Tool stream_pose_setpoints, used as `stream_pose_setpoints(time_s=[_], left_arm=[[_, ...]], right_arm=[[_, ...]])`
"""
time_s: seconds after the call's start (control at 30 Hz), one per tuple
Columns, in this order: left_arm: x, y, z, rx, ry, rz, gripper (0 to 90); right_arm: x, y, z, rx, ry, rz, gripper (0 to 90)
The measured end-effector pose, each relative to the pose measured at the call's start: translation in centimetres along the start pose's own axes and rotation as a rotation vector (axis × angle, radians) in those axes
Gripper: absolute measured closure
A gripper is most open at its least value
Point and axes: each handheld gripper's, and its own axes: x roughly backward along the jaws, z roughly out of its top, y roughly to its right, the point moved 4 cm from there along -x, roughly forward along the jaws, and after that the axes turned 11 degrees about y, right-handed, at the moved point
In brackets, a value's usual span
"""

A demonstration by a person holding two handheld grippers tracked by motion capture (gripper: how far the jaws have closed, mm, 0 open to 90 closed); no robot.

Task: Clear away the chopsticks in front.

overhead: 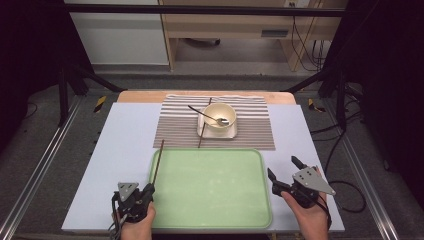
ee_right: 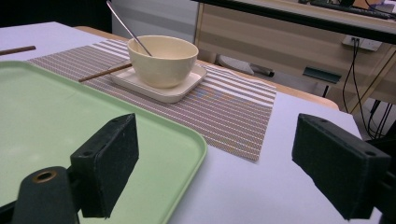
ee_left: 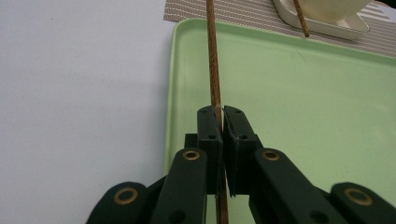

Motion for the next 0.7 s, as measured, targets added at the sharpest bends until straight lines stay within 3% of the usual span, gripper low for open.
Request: stream_pose_setpoints(time_s=[0.7], left_arm=[[0.8, 0.4, -1.6, -0.037, -0.026, 0.045, 85.9]], right_arm=[[0.0, 0.0, 0.0, -0.006, 0.000, 0.002, 14.7]])
